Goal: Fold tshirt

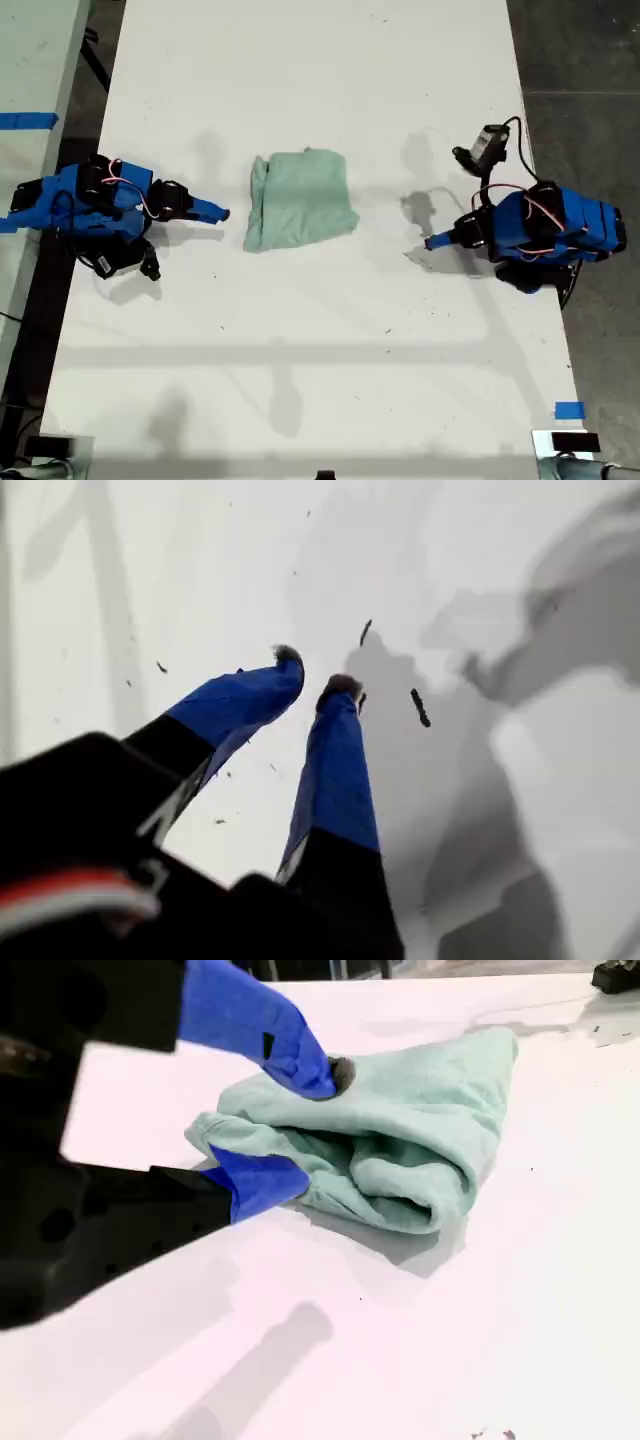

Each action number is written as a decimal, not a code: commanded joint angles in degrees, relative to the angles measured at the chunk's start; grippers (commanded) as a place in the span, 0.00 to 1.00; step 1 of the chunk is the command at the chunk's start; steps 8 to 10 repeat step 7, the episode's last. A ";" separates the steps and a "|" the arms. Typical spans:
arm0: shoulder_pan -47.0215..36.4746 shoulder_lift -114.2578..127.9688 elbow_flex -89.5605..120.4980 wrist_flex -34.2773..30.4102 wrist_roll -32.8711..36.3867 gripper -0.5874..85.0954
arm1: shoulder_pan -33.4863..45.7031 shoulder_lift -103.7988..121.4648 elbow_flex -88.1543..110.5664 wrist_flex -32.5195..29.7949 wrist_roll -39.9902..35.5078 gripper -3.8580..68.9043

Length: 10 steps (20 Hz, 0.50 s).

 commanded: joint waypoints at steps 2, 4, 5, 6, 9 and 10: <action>1.14 6.06 0.26 0.18 -0.26 0.17 | -0.79 1.14 1.49 0.70 -4.04 0.13; 1.14 6.06 0.26 0.18 -0.26 0.17 | -0.79 1.14 1.49 0.70 -4.04 0.13; 1.05 6.06 0.26 0.18 -0.26 0.17 | -0.79 1.14 1.49 0.70 -4.04 0.13; 1.05 6.06 0.26 0.18 -0.26 0.17 | -0.79 1.14 1.49 0.70 -4.04 0.13; 1.05 6.06 0.26 0.18 -0.26 0.17 | -0.79 1.14 1.49 0.70 -4.04 0.13; 1.05 6.06 0.26 0.18 -0.26 0.17 | -0.79 1.14 1.49 0.70 -4.04 0.13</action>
